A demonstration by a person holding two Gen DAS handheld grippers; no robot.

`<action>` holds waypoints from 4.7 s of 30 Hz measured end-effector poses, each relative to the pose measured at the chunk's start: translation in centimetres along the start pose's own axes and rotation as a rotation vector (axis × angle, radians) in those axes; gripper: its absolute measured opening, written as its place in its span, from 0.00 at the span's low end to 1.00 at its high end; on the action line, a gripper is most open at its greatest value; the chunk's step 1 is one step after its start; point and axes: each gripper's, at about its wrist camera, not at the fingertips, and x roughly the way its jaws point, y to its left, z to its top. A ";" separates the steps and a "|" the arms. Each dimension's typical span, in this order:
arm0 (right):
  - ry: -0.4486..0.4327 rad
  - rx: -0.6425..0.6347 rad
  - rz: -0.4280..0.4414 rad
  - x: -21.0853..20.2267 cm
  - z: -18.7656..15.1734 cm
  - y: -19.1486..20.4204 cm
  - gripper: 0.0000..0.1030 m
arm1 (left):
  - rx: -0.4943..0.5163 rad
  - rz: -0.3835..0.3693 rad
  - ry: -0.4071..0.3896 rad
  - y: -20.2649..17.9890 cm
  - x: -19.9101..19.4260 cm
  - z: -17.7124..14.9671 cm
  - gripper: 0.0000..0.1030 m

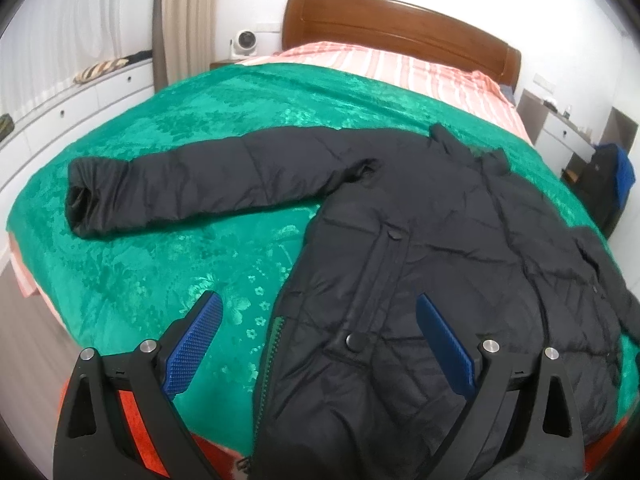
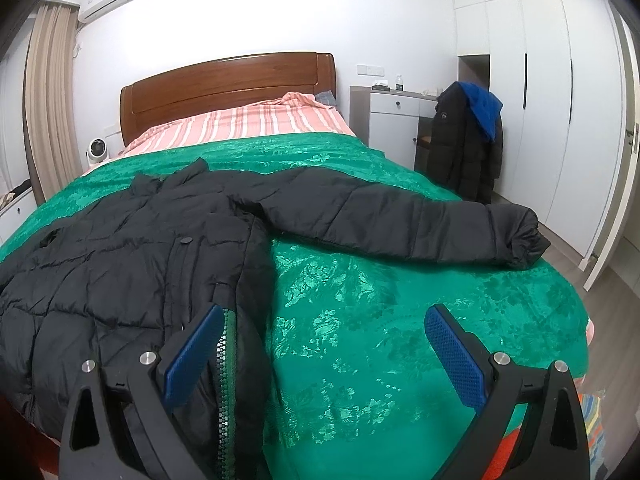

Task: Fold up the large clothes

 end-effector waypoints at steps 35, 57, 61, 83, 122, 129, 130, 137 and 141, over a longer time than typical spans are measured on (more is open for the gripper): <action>0.000 -0.016 0.010 0.4 -0.3 0.6 0.97 | 0.164 -0.023 0.037 -2.6 -0.3 -0.9 0.97; 0.001 -0.016 0.010 0.4 -0.3 0.7 0.97 | 0.210 -0.030 0.060 -3.8 -0.7 -1.5 0.98; 0.001 -0.016 0.010 0.4 -0.3 0.7 0.96 | 0.195 -0.042 0.070 -3.5 -0.6 -1.3 0.99; 0.004 -0.018 0.012 0.5 -0.5 0.7 0.97 | 0.164 -0.061 0.099 -2.9 -0.1 -1.4 0.98; 0.577 0.223 0.453 3.6 -5.4 0.5 0.20 | 0.264 -0.170 0.423 -0.9 3.3 -6.5 0.50; 0.582 0.237 0.441 4.9 -5.9 0.6 0.21 | 0.285 -0.147 0.442 -1.7 3.5 -6.8 0.51; 0.575 0.225 0.434 4.7 -5.8 0.7 0.23 | 0.285 -0.143 0.438 -1.9 3.6 -6.6 0.53; 0.493 0.159 0.302 2.6 -4.1 0.6 0.58 | 0.241 -0.137 0.367 -1.1 1.4 -5.8 0.63; 0.396 0.082 0.224 0.8 -2.4 0.2 0.64 | 0.193 -0.164 0.249 -0.8 -1.3 -3.3 0.73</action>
